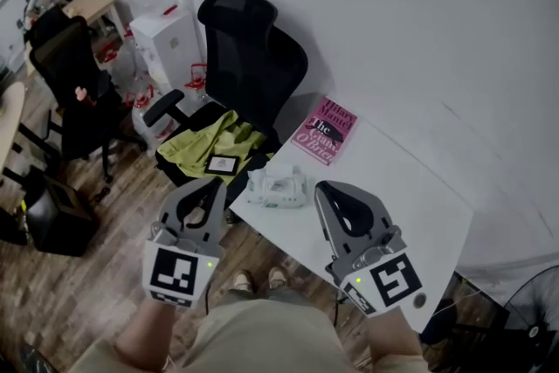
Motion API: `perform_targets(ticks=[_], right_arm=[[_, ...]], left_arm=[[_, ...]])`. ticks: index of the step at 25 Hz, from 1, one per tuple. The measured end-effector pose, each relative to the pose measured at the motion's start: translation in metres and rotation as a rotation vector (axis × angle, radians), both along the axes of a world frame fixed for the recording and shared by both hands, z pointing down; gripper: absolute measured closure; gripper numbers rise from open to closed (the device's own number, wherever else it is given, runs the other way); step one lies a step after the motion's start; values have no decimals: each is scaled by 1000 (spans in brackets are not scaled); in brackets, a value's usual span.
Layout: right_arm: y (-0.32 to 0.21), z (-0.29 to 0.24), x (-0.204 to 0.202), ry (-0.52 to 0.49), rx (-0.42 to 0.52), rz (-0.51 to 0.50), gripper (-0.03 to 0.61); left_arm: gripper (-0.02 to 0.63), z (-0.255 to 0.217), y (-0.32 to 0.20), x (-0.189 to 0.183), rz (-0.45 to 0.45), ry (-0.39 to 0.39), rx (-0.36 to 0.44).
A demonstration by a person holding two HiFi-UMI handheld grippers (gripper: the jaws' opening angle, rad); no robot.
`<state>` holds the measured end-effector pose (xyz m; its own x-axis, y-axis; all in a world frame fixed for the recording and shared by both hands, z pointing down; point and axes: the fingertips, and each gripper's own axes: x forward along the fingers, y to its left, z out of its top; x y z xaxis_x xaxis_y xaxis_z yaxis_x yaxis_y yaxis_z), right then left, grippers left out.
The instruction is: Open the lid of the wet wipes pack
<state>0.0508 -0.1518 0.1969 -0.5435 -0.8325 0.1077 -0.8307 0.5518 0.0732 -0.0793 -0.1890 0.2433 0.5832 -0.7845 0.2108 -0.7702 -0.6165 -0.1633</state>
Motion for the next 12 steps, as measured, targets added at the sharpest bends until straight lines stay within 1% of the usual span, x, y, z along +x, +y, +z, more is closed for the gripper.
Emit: perform_targets(ticks=[4, 8, 12], right_arm=[[18, 1, -5, -7, -13, -7, 554], [31, 10, -9, -11, -46, 5, 554], [37, 19, -11, -17, -47, 3, 555]], left_arm=[[592, -6, 13, 3, 13, 3, 13], [592, -6, 23, -1, 3, 21, -2], [592, 1, 30, -3, 3, 15, -18]])
